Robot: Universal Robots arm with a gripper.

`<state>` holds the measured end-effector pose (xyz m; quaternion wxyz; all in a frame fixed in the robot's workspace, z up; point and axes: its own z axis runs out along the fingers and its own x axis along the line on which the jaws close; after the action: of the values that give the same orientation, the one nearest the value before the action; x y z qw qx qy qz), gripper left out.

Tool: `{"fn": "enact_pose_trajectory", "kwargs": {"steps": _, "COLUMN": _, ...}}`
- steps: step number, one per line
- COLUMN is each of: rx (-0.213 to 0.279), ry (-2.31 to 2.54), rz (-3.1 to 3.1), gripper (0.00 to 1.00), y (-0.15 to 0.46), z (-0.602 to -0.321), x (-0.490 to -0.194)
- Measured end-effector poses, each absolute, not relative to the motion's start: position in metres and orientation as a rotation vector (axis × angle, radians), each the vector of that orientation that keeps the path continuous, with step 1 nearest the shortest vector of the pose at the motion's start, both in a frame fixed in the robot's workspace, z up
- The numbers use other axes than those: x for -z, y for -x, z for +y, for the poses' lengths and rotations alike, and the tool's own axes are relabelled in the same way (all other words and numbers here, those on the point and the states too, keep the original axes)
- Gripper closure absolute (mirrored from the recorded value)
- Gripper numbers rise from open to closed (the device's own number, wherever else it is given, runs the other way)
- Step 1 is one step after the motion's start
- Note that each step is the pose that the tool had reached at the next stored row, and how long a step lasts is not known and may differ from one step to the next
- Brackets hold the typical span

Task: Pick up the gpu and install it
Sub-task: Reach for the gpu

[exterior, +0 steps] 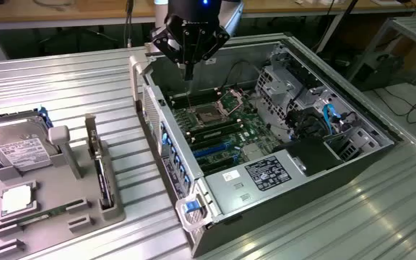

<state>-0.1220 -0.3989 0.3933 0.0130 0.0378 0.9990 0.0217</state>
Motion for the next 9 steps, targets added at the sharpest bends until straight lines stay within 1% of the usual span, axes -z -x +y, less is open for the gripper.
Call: {"fn": "enact_pose_trajectory", "kwargs": {"steps": 9, "rx": -0.068, "ry": -0.118, "rz": 3.112, "gripper": 0.89, "y": 0.1243, "z": -0.4011, "x": -0.3933}}
